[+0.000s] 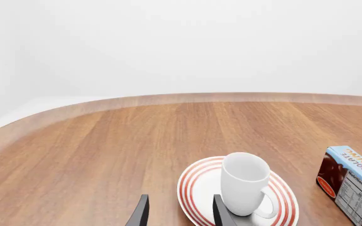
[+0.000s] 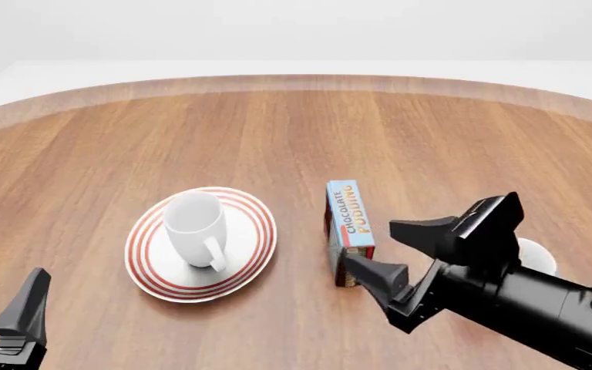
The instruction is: Pick up the white mug and put it on the plate, and put the chocolate pudding to the right of the plate.
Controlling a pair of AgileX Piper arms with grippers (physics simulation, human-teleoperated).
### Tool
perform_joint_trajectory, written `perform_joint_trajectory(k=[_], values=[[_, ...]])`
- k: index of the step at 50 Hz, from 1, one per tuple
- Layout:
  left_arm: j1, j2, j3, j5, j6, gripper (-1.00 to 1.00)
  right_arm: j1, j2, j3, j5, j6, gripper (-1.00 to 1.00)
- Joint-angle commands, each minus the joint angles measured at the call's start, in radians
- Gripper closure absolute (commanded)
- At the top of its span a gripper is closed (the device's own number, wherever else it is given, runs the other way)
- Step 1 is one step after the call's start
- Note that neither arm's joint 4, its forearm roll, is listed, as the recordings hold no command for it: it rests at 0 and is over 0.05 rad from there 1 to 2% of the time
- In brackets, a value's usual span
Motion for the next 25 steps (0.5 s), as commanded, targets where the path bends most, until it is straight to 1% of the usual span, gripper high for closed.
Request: perform_joint_trajectory(k=[1, 7, 13, 25], values=[[0.0, 0.0, 0.0, 0.0, 0.0, -1.0, -0.013, -0.08, 0.045, 0.034, 0.005, -1.0], [0.0, 0.0, 0.0, 0.0, 0.0, -1.0, -0.022, -0.146, 0.064, 0.074, 0.008, -1.0], [0.0, 0.0, 0.0, 0.0, 0.0, -1.0, -0.03, -0.172, 0.07, 0.089, 0.008, -1.0], [0.0, 0.0, 0.0, 0.0, 0.0, -1.0, -0.041, -0.261, 0.087, 0.161, 0.003, -1.0]])
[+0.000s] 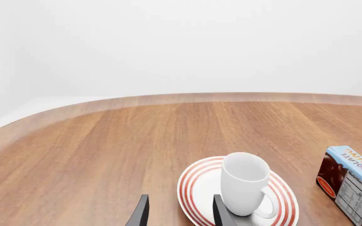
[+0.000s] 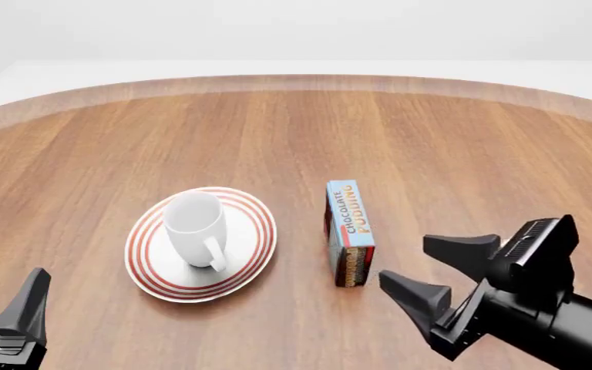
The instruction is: Pick up the white mug and put it on the plate, and put the chocolate pudding to the right of the plate.
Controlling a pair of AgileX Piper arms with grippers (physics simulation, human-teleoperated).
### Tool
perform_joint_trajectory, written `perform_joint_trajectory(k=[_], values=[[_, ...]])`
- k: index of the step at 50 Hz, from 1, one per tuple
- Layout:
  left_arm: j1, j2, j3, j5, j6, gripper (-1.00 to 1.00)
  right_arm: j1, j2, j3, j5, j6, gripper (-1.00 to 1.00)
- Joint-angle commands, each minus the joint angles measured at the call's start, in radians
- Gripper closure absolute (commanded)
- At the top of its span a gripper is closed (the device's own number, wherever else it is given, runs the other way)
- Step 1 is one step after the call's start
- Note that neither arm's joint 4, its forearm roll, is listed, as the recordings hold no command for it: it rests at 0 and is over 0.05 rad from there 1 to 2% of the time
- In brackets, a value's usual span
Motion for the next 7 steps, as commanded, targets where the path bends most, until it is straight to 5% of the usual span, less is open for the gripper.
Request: perform_joint_trajectory(k=[1, 7], values=[[0.0, 0.0, 0.0, 0.0, 0.0, -1.0, -0.01, -0.084, 0.017, 0.065, -0.003, -1.0], [0.0, 0.0, 0.0, 0.0, 0.0, -1.0, -0.014, -0.112, 0.017, 0.092, -0.011, -1.0]])
